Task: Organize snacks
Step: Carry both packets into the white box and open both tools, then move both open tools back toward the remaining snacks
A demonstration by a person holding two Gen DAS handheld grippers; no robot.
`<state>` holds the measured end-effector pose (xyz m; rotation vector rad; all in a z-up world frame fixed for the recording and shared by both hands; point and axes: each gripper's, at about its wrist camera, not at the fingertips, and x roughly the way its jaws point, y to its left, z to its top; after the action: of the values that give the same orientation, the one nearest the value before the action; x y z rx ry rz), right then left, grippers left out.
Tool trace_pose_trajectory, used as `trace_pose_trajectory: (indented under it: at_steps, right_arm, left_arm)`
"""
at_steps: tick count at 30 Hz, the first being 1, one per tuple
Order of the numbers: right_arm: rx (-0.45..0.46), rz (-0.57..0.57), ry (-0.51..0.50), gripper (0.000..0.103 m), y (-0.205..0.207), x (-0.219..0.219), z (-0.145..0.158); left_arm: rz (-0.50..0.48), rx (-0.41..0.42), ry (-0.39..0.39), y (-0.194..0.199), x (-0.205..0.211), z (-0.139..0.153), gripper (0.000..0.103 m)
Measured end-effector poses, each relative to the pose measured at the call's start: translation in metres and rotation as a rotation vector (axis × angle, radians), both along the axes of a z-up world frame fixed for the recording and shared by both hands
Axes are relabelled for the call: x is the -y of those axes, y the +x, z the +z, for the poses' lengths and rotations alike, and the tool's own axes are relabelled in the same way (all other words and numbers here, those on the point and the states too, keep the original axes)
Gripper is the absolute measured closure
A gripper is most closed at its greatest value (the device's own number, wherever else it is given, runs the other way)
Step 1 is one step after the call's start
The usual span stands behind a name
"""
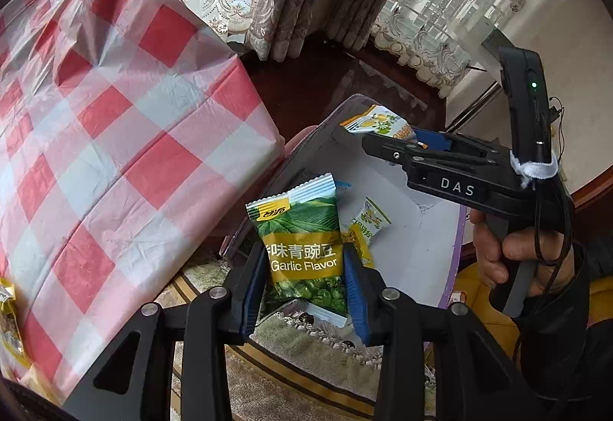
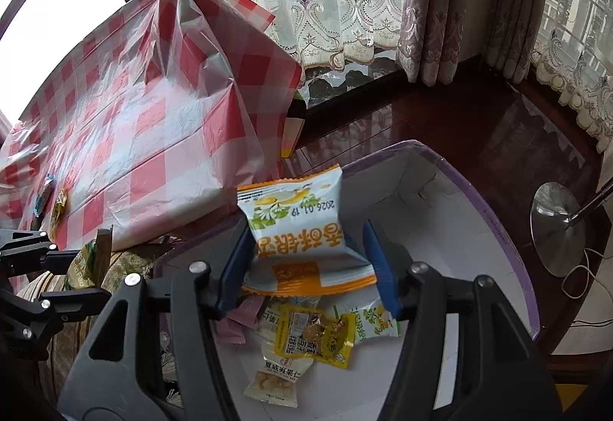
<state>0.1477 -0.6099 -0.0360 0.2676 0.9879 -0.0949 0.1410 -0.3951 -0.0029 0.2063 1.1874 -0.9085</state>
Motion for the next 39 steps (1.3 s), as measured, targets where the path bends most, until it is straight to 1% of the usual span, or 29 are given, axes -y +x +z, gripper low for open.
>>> trace_pose_trajectory:
  at_steps: [1,3,4,14,21,29,39]
  right_arm:
    - [-0.005,-0.009,-0.007,0.034,0.000,0.001,0.000]
    - [-0.008,-0.021,-0.027,0.029,0.001,0.002,0.000]
    - [-0.009,-0.022,-0.035,0.029,0.001,0.002,0.001]
    - [-0.010,-0.002,-0.051,0.028,0.003,-0.009,0.009]
    - [-0.002,0.019,-0.063,0.027,0.008,-0.022,0.019]
    - [0.003,0.090,-0.068,0.026,0.018,-0.056,0.028]
    - [0.000,0.226,-0.064,0.025,0.031,-0.120,0.035]
  left_arm:
    - [-0.006,-0.011,-0.003,-0.001,0.001,-0.001,0.056]
    - [-0.007,-0.011,-0.002,-0.001,0.002,-0.001,0.046]
    - [-0.004,-0.009,-0.005,-0.001,0.001,-0.001,0.045]
    - [0.043,-0.010,-0.036,0.002,-0.010,0.003,0.045]
    - [0.099,-0.002,-0.060,0.010,-0.027,0.006,0.045]
    - [0.192,0.021,-0.081,0.015,-0.064,0.011,0.045]
    - [0.352,0.013,-0.125,0.018,-0.132,0.014,0.045]
